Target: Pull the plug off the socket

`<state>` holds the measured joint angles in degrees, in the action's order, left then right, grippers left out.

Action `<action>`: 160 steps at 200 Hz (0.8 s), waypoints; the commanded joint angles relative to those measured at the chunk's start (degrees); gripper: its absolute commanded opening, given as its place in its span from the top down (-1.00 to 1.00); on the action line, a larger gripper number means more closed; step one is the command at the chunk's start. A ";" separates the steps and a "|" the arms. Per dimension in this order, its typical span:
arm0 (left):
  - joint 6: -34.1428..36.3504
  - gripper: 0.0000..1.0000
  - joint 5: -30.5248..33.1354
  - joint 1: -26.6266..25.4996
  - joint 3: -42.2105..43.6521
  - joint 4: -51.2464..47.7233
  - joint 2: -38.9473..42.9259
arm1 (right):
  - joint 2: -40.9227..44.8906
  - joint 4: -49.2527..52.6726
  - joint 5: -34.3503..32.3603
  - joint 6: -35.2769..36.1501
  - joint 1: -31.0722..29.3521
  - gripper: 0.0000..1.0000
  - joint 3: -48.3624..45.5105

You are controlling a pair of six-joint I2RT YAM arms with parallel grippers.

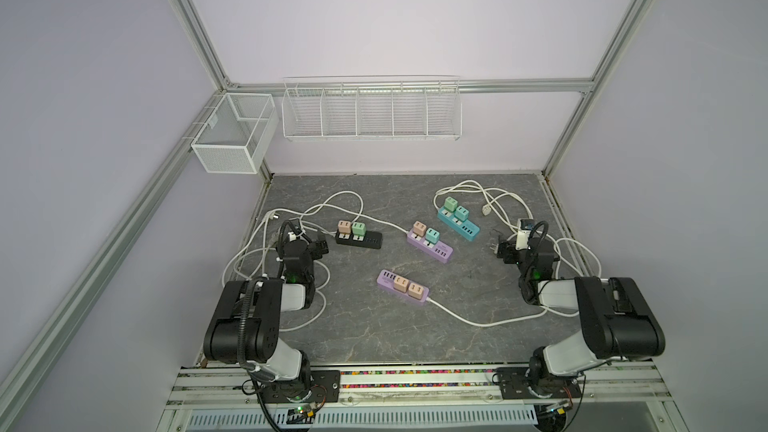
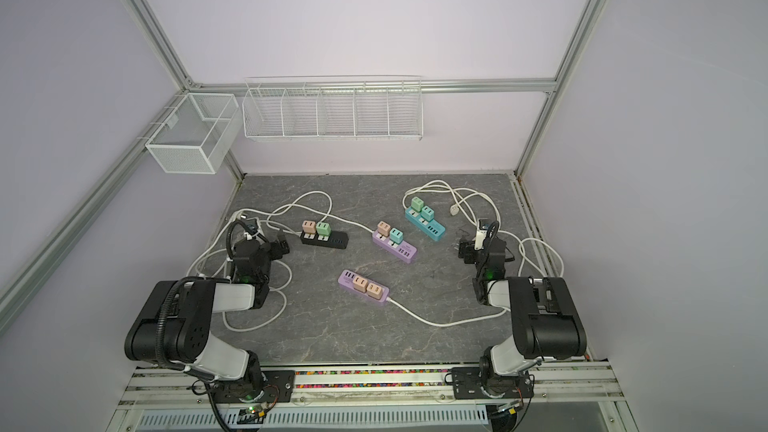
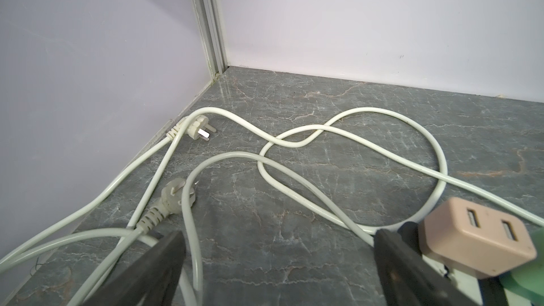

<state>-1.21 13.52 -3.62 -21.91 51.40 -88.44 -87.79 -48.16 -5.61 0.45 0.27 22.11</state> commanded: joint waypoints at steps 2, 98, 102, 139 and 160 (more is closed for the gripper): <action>0.51 -1.00 0.29 -0.19 -0.30 -1.71 3.41 | 5.80 0.89 -2.79 -0.02 -0.19 -0.76 -1.44; -13.53 -1.00 0.23 -0.16 -3.11 -25.83 29.95 | 27.80 34.44 -6.61 -15.26 0.17 -0.77 8.77; -14.85 -1.00 0.59 -0.16 -3.61 -27.18 30.77 | 28.36 36.71 -6.63 -17.10 0.24 -0.77 9.81; -29.19 -1.00 7.86 -0.16 -3.59 -35.80 37.13 | 27.71 48.68 1.95 -28.01 0.36 -0.77 16.53; -35.44 -1.00 10.34 0.01 -3.46 -41.27 39.72 | 26.09 52.18 5.50 -32.76 0.34 -0.77 18.02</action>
<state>-25.74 19.22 -3.66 -25.08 19.77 -51.22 -59.70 -5.41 -6.44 -23.64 0.34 38.65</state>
